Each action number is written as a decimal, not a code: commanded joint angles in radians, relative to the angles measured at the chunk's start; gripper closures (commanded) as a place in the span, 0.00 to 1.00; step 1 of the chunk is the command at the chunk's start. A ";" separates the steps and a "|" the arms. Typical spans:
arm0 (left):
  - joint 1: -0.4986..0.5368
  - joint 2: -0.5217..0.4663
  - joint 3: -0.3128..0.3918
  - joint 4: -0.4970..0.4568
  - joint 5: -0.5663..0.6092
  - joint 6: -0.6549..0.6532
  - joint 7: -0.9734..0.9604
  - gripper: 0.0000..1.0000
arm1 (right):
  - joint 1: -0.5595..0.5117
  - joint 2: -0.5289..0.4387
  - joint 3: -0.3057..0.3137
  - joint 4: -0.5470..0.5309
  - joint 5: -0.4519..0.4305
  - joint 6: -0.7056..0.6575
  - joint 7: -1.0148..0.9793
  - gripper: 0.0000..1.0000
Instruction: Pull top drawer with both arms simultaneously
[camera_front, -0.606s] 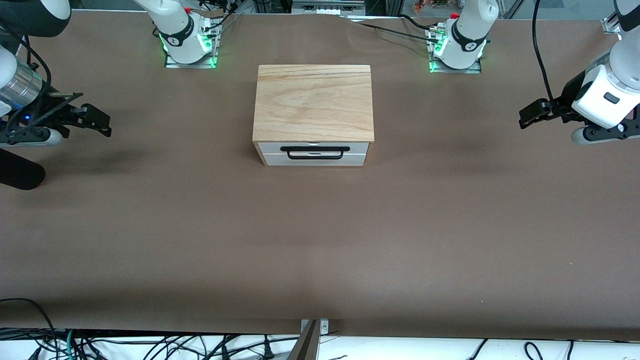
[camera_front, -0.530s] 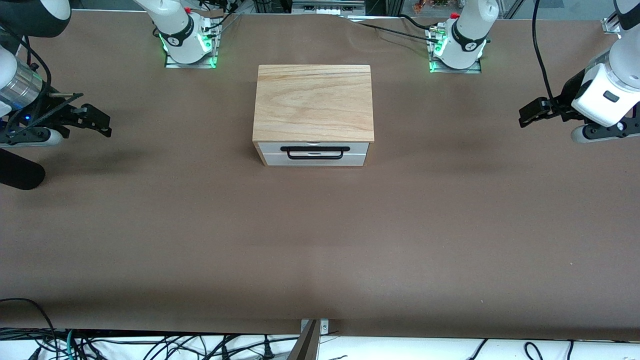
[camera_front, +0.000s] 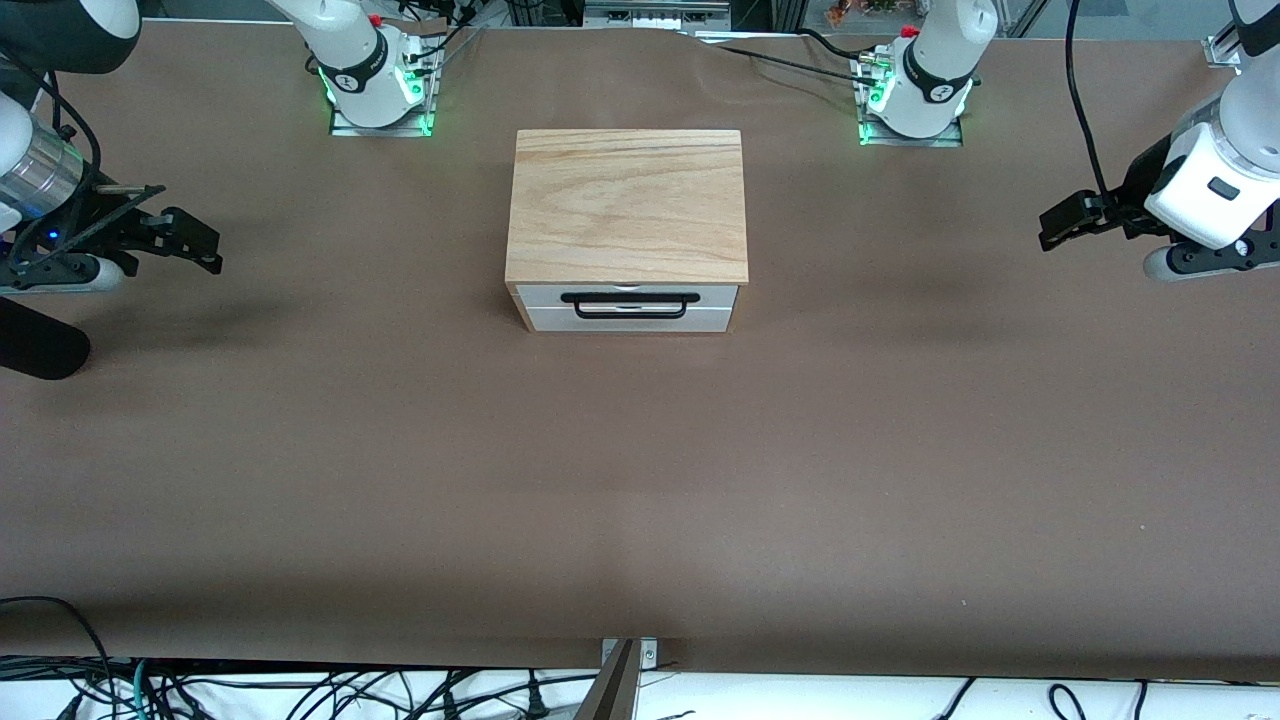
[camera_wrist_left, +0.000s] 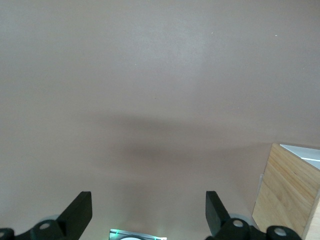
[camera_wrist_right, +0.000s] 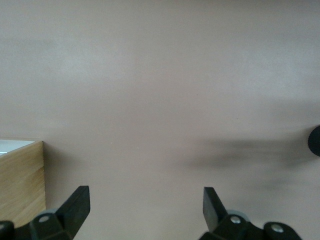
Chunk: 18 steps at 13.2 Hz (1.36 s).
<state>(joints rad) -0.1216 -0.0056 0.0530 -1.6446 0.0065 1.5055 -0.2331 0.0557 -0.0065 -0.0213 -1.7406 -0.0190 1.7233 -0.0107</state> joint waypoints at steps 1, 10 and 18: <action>0.014 -0.027 -0.018 -0.026 0.026 0.012 0.001 0.00 | 0.009 0.016 -0.006 0.035 -0.003 -0.028 -0.006 0.00; 0.014 -0.027 -0.018 -0.026 0.024 0.012 0.001 0.00 | 0.010 0.069 -0.008 0.099 0.001 -0.077 -0.005 0.00; 0.014 -0.017 -0.019 -0.027 0.020 0.015 0.001 0.00 | 0.010 0.066 -0.011 0.084 0.005 -0.091 -0.008 0.00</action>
<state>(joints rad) -0.1192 -0.0058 0.0498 -1.6477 0.0065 1.5056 -0.2331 0.0569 0.0613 -0.0213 -1.6629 -0.0190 1.6482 -0.0109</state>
